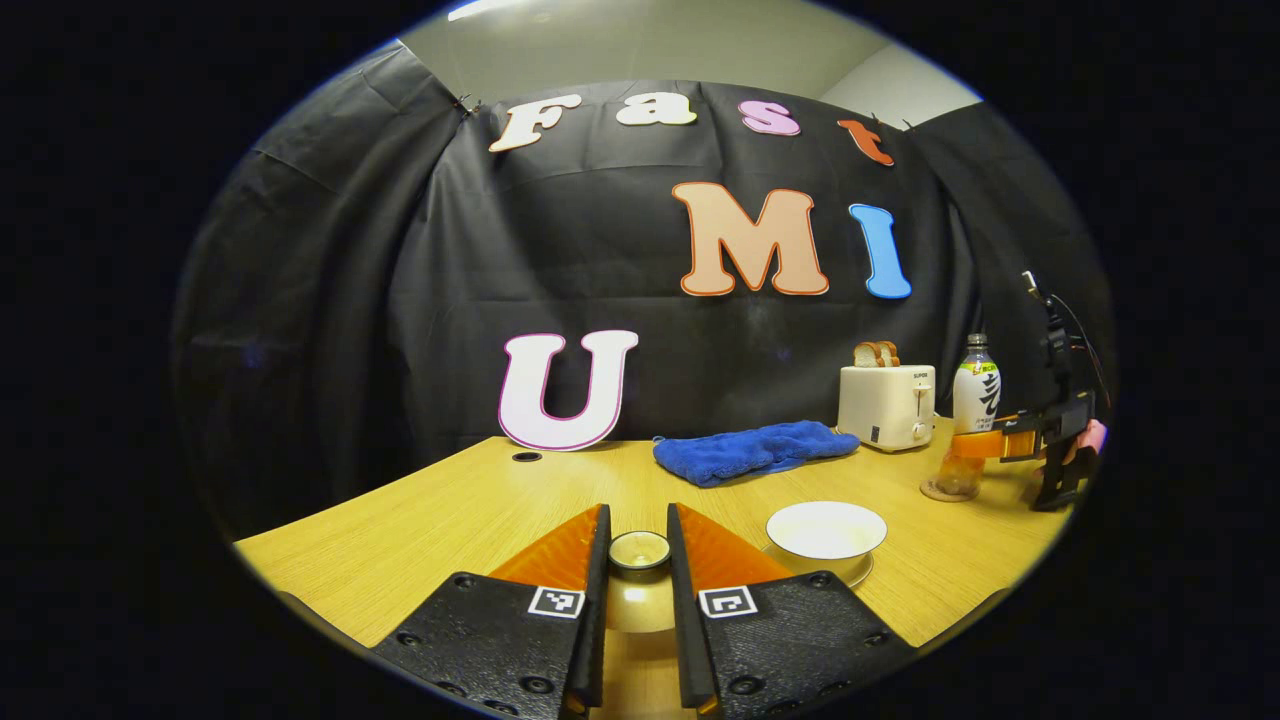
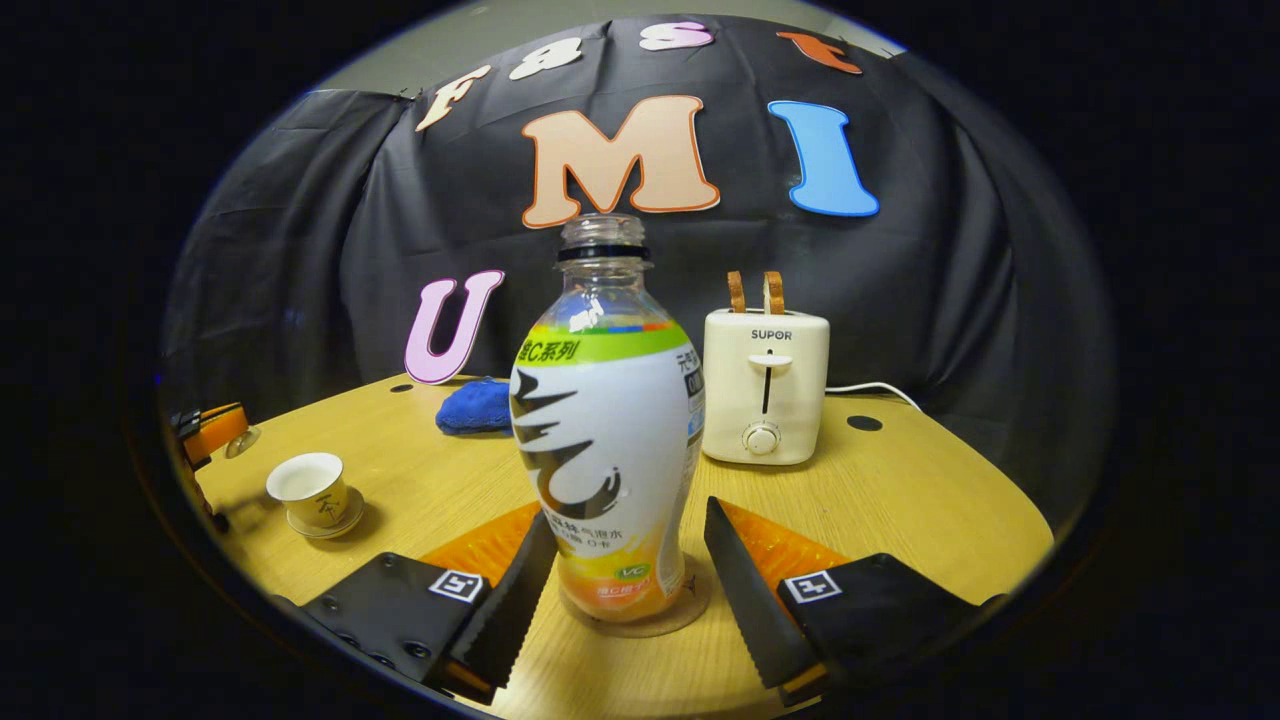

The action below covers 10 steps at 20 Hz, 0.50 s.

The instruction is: Open the teacup lid with one hand, grasp the water bottle and pour water into the teacup with the other hand; after pouring, place the water bottle on the coaster and then close the teacup lid.

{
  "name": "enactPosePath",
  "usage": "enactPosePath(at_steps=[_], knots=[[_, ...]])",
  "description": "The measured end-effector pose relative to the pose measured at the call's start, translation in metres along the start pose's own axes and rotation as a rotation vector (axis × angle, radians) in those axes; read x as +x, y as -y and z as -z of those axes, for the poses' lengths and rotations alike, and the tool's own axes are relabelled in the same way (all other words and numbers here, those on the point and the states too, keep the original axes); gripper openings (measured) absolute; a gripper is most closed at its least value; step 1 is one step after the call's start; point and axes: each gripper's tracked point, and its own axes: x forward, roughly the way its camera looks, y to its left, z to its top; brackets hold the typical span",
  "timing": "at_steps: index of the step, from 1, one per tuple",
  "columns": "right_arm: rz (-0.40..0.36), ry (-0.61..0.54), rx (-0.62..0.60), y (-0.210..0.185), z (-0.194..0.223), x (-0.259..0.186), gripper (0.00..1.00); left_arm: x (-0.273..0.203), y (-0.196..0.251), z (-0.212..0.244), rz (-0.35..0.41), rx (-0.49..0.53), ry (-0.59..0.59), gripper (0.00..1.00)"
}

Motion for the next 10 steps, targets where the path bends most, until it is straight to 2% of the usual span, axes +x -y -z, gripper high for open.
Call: enactPosePath(at_steps=[1,2,3,4,5,6,8,9,10], knots=[[-0.001,0.002,-0.002,0.0,0.001,0.0,0.89,0.0,0.0,0.0,0.0,0.0,0.0,0.27],[-0.002,0.002,-0.011,0.001,0.001,-0.003,0.98,0.0,0.0,0.0,-0.001,0.0,0.0,0.27],[-0.003,0.002,-0.015,0.001,0.001,-0.006,0.89,0.001,0.0,0.0,-0.001,0.0,-0.001,0.27],[-0.004,0.003,-0.013,0.001,0.001,-0.009,0.93,0.0,0.0,0.0,-0.001,0.0,0.0,0.27],[-0.001,0.011,-0.011,0.002,0.001,-0.013,0.89,0.001,0.0,0.0,0.0,0.0,0.0,0.27],[0.006,0.026,-0.01,0.004,-0.001,-0.017,0.89,0.0,0.001,0.0,0.001,0.001,-0.001,0.27],[0.024,0.068,-0.002,0.008,-0.007,-0.029,0.93,0.0,0.0,0.0,0.002,0.0,-0.001,0.27],[0.036,0.09,0.003,0.011,-0.008,-0.034,0.93,0.0,0.0,0.0,0.001,0.0,-0.001,0.27],[0.045,0.104,0.004,0.013,-0.009,-0.04,0.89,0.001,0.0,0.0,0.002,0.0,-0.001,0.27]])
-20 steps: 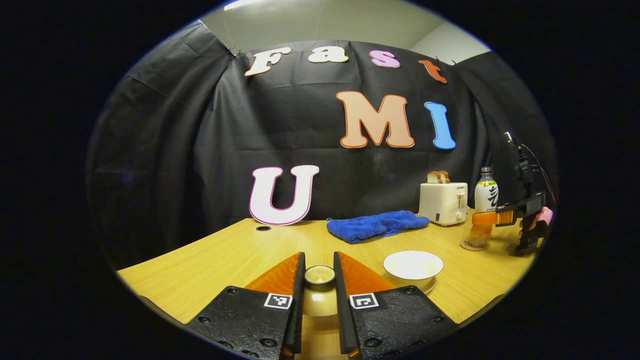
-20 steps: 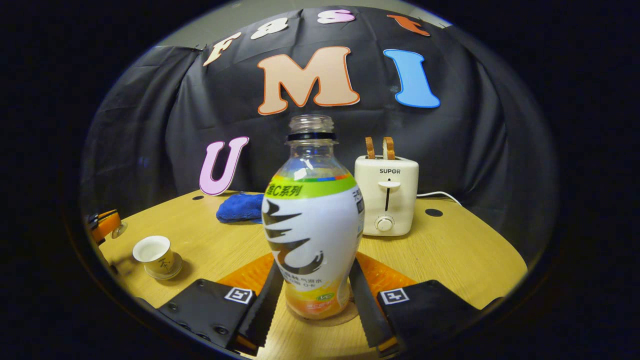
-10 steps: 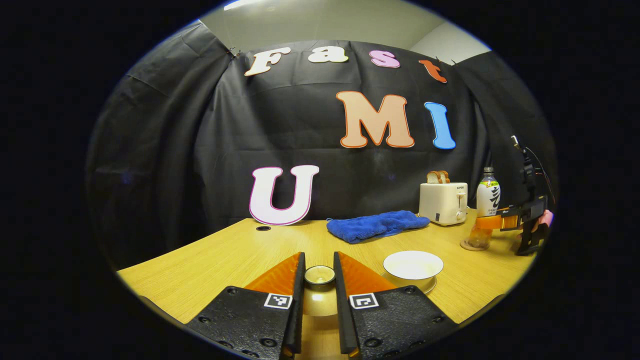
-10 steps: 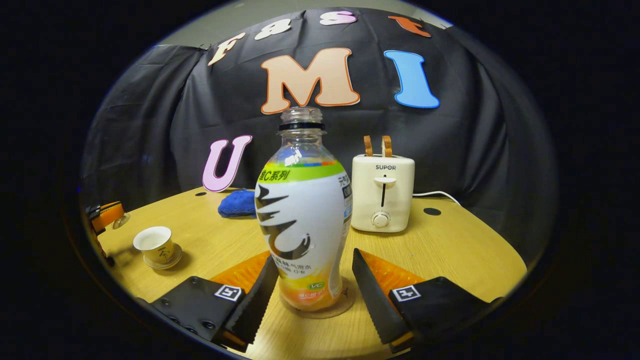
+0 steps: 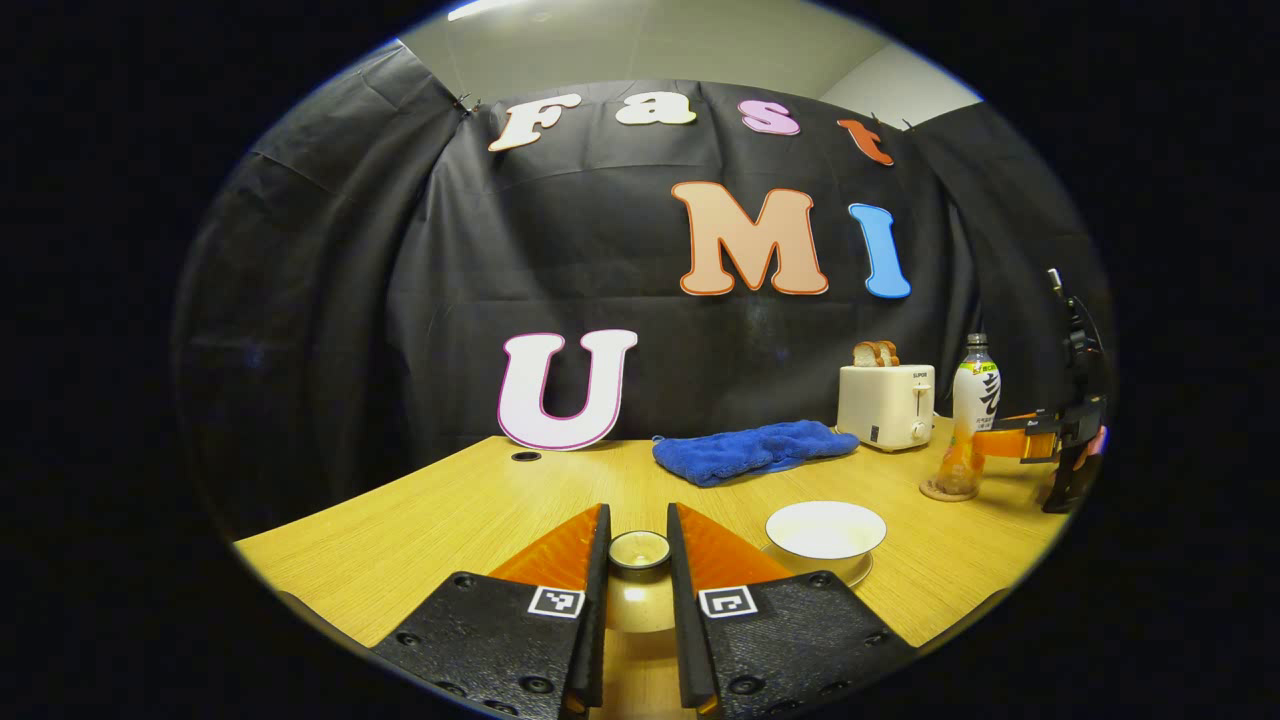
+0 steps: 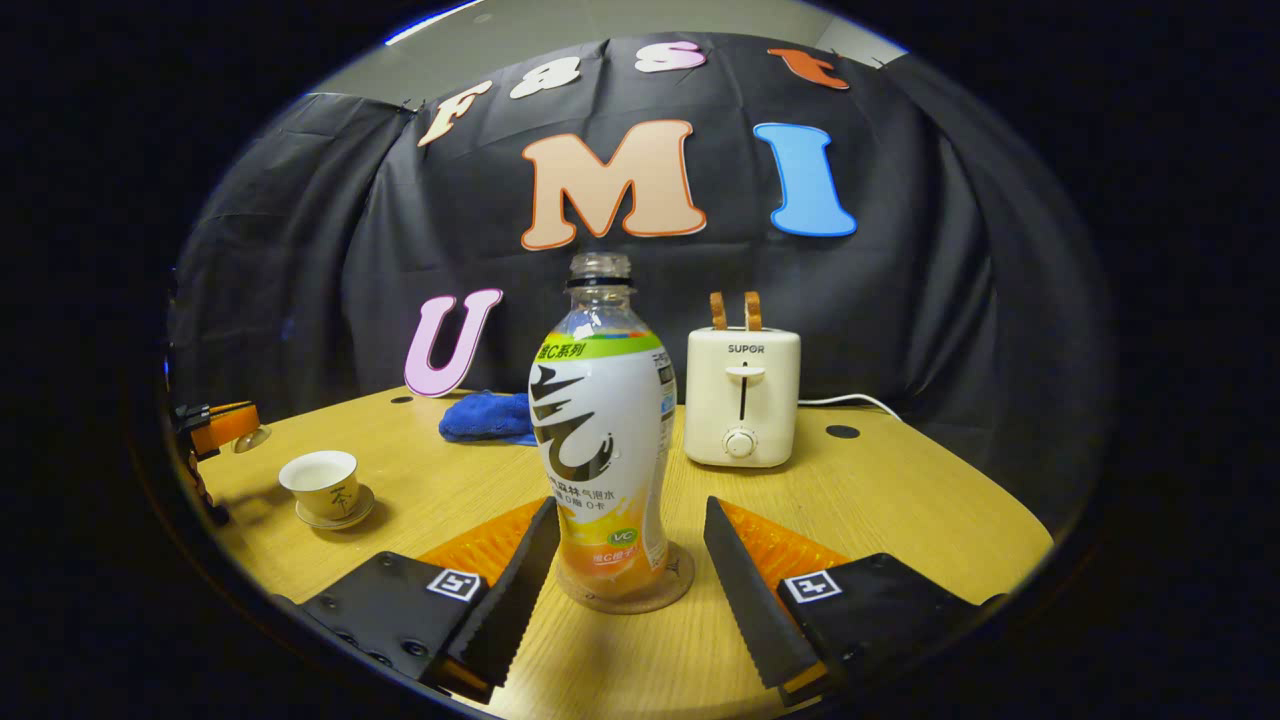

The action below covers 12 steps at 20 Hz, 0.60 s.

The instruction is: Open the teacup lid with one hand, grasp the water bottle and pour water into the teacup with the other hand; after pouring, place the water bottle on the coaster and then close the teacup lid.

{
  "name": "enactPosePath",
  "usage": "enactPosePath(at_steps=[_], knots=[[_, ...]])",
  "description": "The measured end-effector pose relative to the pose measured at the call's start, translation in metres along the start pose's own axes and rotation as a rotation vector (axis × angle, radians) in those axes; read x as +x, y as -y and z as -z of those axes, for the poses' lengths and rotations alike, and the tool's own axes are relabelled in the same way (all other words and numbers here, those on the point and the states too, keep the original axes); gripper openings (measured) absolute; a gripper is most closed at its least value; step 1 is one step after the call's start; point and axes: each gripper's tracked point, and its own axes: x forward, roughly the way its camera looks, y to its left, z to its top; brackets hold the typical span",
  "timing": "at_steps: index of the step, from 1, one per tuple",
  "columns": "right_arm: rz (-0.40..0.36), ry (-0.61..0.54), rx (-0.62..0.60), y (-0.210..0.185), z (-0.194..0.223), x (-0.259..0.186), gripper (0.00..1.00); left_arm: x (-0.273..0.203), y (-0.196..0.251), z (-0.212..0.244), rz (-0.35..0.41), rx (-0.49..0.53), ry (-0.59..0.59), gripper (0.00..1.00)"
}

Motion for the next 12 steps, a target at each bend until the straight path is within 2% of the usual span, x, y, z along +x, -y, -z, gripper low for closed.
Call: enactPosePath(at_steps=[1,4,5,6,9,10,11,12], knots=[[0.005,0.015,0.0,0.0,-0.001,-0.007,0.93,0.0,0.0,0.0,0.001,-0.001,0.0,0.27],[0.026,0.088,0.003,0.006,-0.012,-0.027,0.93,0.0,0.003,0.0,0.006,-0.003,-0.001,0.27],[0.031,0.111,0.01,0.008,-0.014,-0.034,0.98,0.001,0.002,0.0,0.002,-0.004,-0.001,0.27],[0.041,0.132,0.015,0.012,-0.017,-0.039,0.89,0.002,0.004,0.0,-0.001,-0.004,-0.001,0.27],[0.089,0.155,0.015,0.022,-0.018,-0.049,0.89,0.006,0.014,0.0,0.015,-0.005,-0.001,0.27],[0.091,0.152,0.014,0.022,-0.018,-0.051,0.93,0.007,0.021,0.0,0.03,-0.005,-0.001,0.26],[0.086,0.152,0.014,0.021,-0.018,-0.053,0.89,0.009,0.027,0.0,0.046,-0.006,-0.002,0.27],[0.086,0.15,0.014,0.02,-0.018,-0.055,0.93,0.013,0.033,0.0,0.06,-0.006,-0.003,0.27]])
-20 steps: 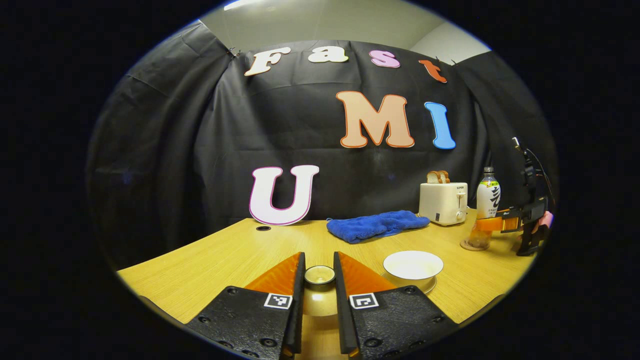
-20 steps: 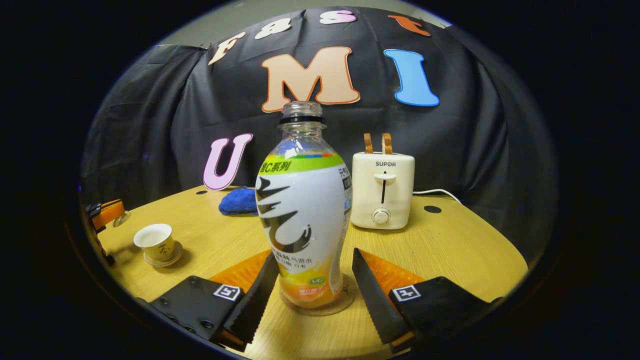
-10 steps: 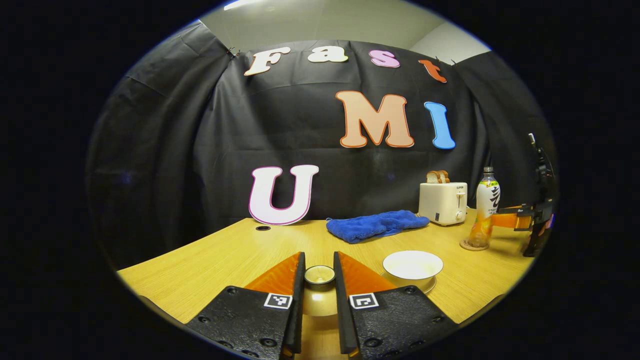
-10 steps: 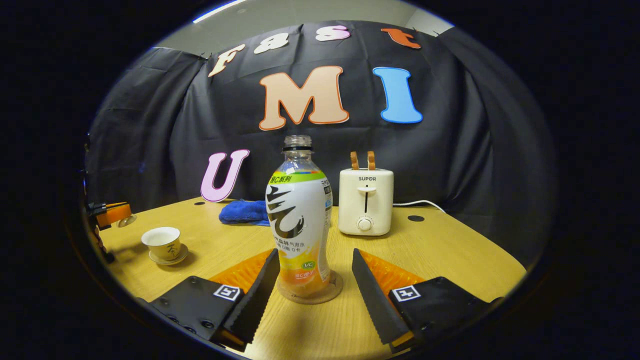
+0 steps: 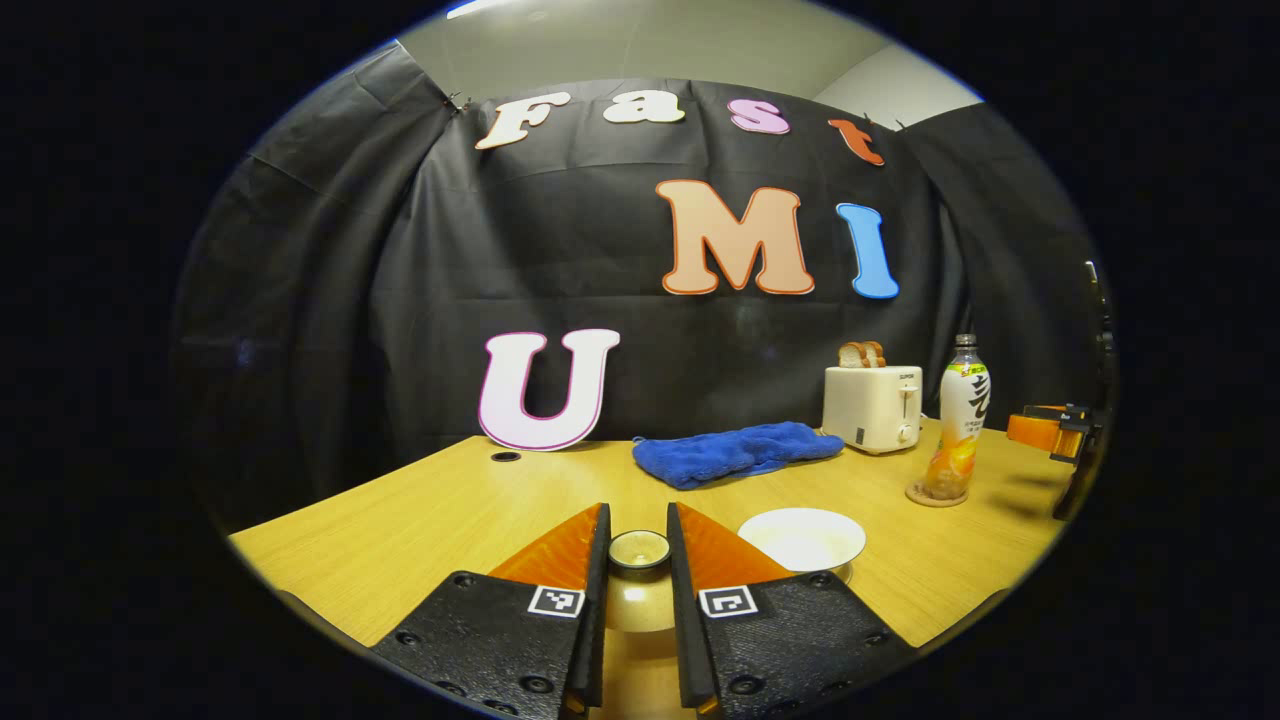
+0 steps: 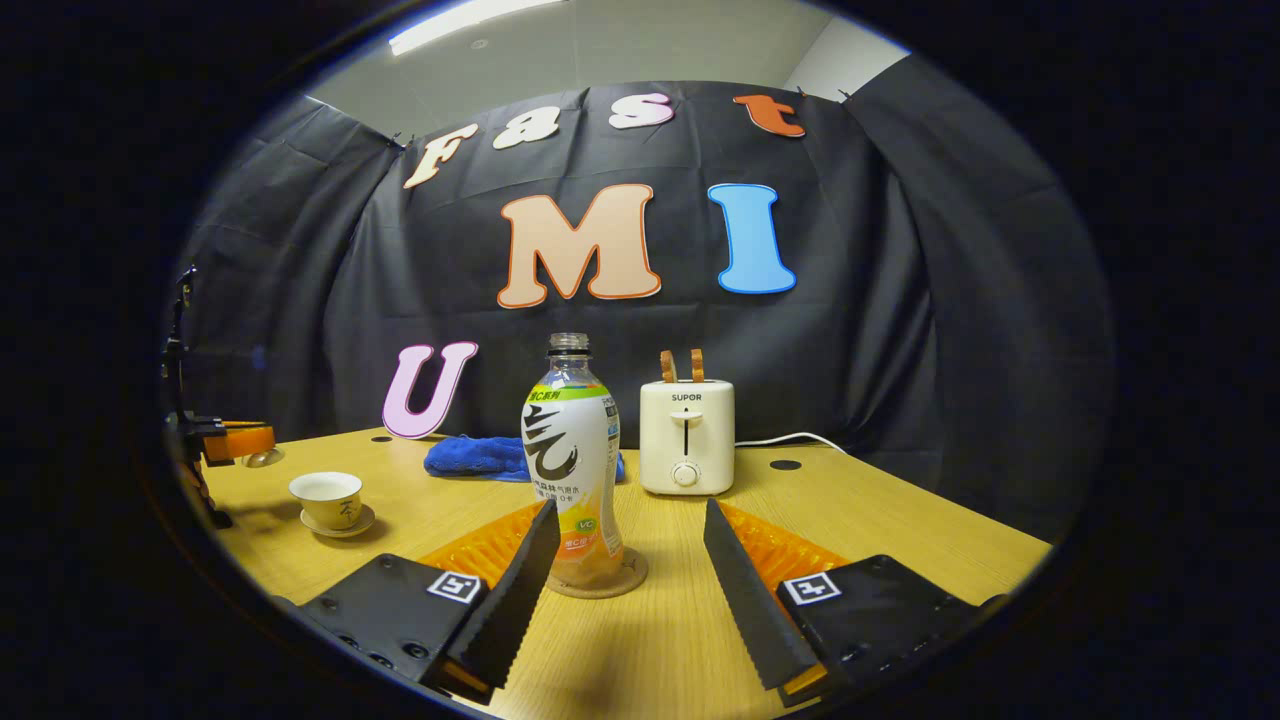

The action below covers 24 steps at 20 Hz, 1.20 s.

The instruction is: Open the teacup lid with one hand, grasp the water bottle and pour water into the teacup with the other hand; after pouring, place the water bottle on the coaster and then close the teacup lid.

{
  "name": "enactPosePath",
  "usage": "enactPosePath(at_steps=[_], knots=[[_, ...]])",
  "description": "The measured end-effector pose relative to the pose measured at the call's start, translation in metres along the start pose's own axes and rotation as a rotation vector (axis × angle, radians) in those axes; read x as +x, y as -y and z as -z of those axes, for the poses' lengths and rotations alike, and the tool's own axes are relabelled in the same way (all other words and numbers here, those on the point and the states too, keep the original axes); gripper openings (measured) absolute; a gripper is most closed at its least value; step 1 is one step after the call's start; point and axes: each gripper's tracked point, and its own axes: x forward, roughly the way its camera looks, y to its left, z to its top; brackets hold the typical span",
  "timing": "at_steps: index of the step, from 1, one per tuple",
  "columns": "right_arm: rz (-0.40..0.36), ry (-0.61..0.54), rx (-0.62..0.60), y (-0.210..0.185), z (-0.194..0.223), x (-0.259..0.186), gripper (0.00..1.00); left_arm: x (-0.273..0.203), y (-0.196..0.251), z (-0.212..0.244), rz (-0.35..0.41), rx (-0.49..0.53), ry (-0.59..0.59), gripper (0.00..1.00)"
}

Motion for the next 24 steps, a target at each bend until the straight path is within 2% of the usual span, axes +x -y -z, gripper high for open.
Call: enactPosePath(at_steps=[1,2,3,5,6,7,10,11,12,14,16,17,18,24], knots=[[0.012,0.003,0.0,0.004,0.0,0.001,0.97,0.003,0.007,0.0,0.015,0.0,-0.001,0.27],[0.027,0.0,0.0,0.007,0.0,0.001,0.97,0.007,0.016,0.0,0.036,-0.001,0.0,0.27],[0.029,-0.001,0.0,0.007,0.001,-0.002,0.93,0.011,0.024,-0.001,0.055,0.0,-0.001,0.27],[0.048,0.002,-0.001,0.01,-0.001,-0.006,0.93,0.02,0.04,-0.001,0.093,-0.001,0.001,0.27],[0.056,0.004,-0.001,0.012,-0.002,-0.008,0.89,0.023,0.048,0.0,0.115,0.004,-0.005,0.27],[0.067,0.003,-0.002,0.013,-0.001,-0.009,0.93,0.025,0.056,0.0,0.134,0.005,-0.002,0.27],[0.087,0.003,-0.003,0.017,-0.002,-0.011,0.93,0.031,0.074,-0.001,0.188,0.004,-0.003,0.27],[0.087,0.003,-0.002,0.017,-0.002,-0.012,0.89,0.033,0.079,-0.001,0.207,0.003,-0.002,0.27],[0.087,0.003,-0.002,0.017,-0.002,-0.011,0.93,0.034,0.084,-0.001,0.226,0.006,-0.005,0.27],[0.087,0.002,-0.002,0.017,-0.002,-0.011,0.93,0.036,0.093,0.004,0.267,0.029,-0.031,0.27],[0.087,0.002,-0.003,0.017,-0.002,-0.011,0.93,0.038,0.097,0.008,0.285,0.05,-0.062,0.27],[0.087,0.002,-0.003,0.018,-0.002,-0.011,0.89,0.038,0.097,0.01,0.288,0.057,-0.073,0.27],[0.087,0.001,-0.003,0.018,-0.002,-0.011,0.93,0.038,0.097,0.01,0.29,0.062,-0.081,0.27],[0.086,0.001,-0.003,0.017,-0.002,-0.011,0.93,0.04,0.101,0.015,0.307,0.081,-0.111,0.27]])
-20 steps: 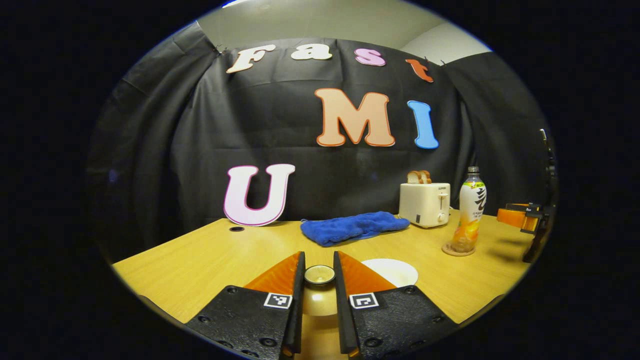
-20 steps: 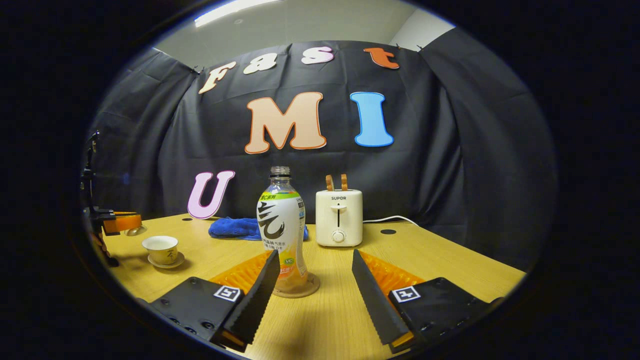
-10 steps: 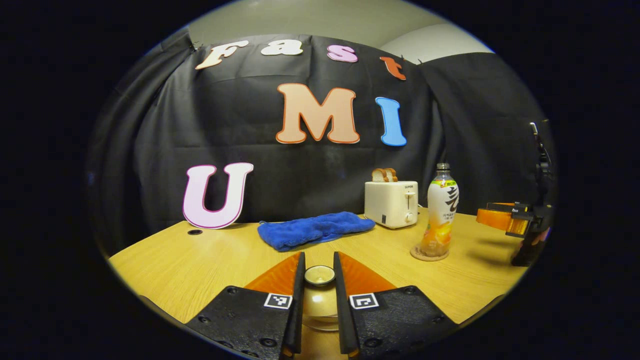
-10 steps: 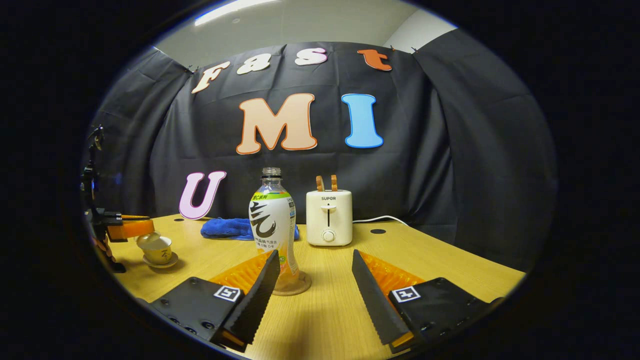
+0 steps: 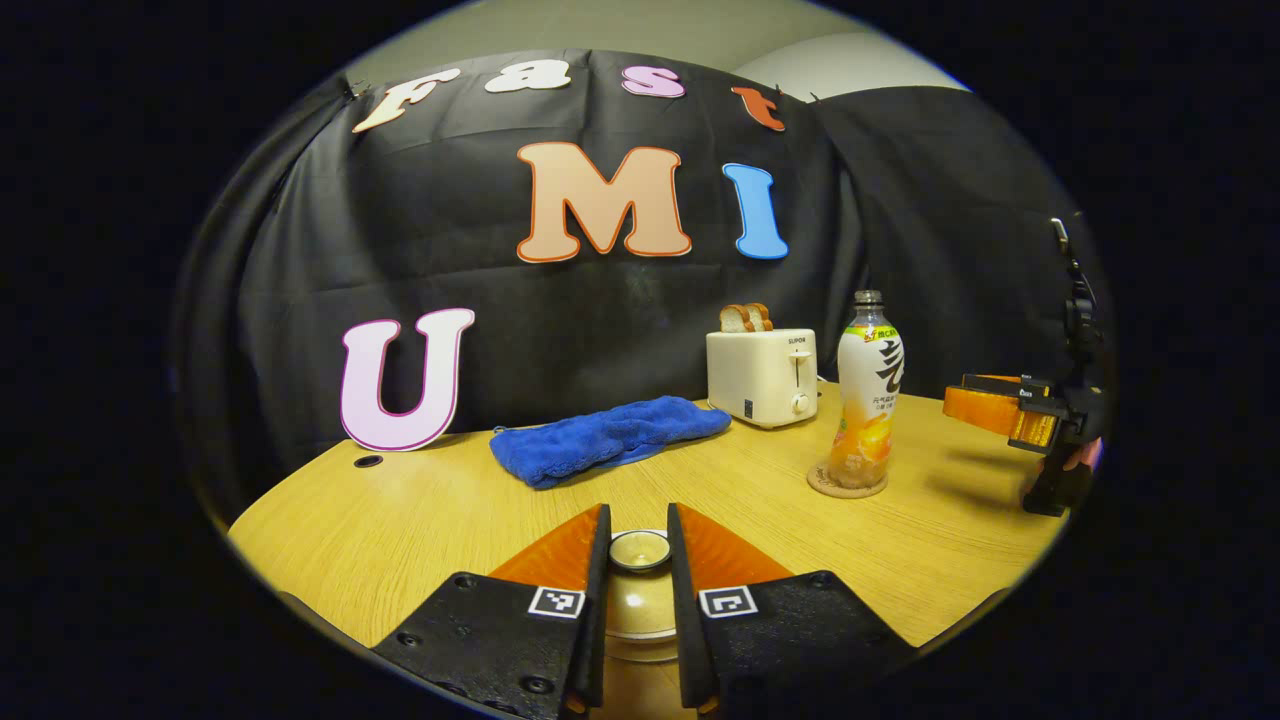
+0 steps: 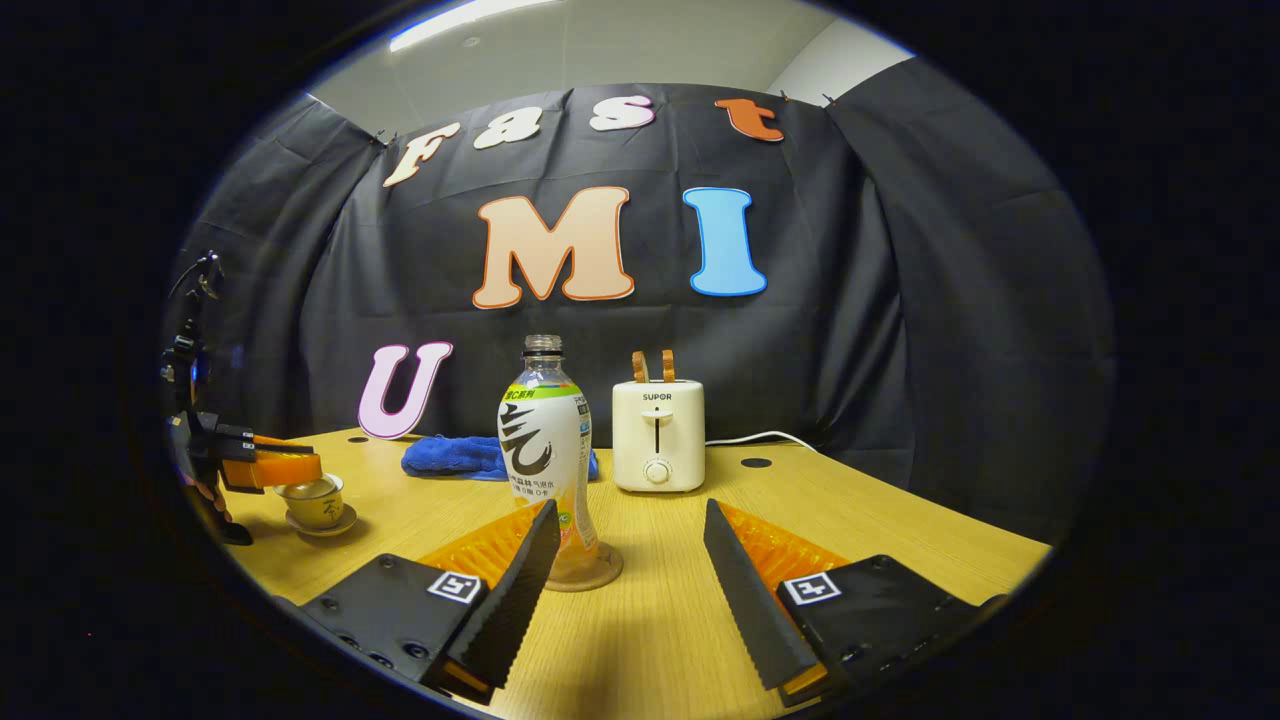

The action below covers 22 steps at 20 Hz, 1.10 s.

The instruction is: Open the teacup lid with one hand, grasp the water bottle and pour water into the teacup with the other hand; after pouring, place the water bottle on the coaster and then close the teacup lid.

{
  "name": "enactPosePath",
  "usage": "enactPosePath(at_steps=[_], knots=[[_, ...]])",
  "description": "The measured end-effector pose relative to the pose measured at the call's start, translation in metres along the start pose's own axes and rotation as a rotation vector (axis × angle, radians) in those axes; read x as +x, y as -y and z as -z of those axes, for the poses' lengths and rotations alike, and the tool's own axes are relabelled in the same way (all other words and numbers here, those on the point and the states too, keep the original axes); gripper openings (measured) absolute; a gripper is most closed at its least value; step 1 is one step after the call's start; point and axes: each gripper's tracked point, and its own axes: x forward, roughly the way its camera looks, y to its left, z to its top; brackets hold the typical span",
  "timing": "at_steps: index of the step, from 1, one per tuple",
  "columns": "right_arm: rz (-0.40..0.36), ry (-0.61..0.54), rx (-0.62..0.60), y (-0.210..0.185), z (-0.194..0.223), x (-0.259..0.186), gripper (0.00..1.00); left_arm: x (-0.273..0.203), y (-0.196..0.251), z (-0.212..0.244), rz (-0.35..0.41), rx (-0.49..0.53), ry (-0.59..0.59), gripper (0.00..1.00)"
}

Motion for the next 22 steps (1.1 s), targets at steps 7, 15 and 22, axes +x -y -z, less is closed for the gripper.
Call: enactPosePath(at_steps=[7,15,22], knots=[[-0.006,0.0,0.001,-0.001,0.001,0.001,0.88,0.0,0.003,0.003,0.015,0.015,-0.032,0.52],[-0.011,-0.003,0.001,-0.002,0.001,0.001,0.93,-0.005,-0.005,-0.002,-0.015,-0.002,0.001,0.95],[-0.011,-0.001,0.001,-0.002,0.001,0.001,0.93,-0.029,-0.008,-0.011,-0.016,-0.043,0.086,0.95]])
